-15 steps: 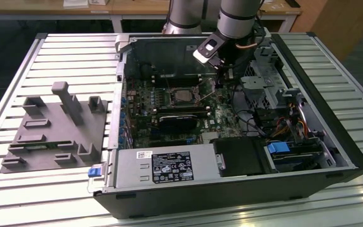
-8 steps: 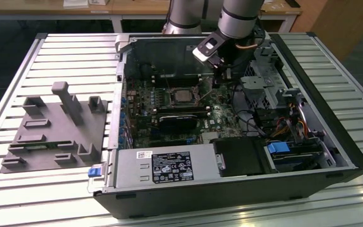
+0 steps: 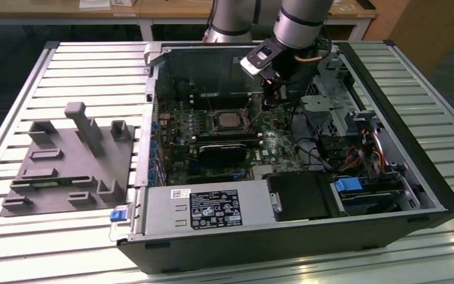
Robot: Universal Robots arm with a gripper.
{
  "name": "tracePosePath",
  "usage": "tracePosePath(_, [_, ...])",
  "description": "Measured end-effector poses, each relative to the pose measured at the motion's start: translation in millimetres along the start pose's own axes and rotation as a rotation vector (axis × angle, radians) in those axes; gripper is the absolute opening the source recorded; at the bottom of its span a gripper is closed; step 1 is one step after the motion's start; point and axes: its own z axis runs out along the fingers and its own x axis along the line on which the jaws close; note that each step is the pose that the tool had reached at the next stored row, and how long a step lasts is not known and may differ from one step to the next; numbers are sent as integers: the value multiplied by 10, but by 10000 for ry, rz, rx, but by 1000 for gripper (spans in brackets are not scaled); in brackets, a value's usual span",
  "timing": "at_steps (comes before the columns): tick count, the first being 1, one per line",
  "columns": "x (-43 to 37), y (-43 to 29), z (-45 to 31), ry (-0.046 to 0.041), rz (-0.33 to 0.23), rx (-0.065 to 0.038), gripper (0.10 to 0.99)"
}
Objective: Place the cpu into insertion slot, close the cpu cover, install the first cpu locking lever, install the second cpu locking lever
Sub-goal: 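Close the cpu cover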
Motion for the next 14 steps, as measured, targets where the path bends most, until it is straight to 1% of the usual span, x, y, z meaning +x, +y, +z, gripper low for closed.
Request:
tracePosePath(1, [0, 0, 0, 1, 1, 62, 102])
tracePosePath(6, [0, -1, 1, 1, 2, 62, 102])
tracePosePath(10, [1, -34, 5, 1, -1, 9, 102])
tracePosePath(12, [0, -71, 10, 2, -1, -25, 102])
tracePosePath(13, [0, -191, 25, 1, -1, -98, 102])
tracePosePath(14, [0, -212, 27, 0, -1, -107, 102])
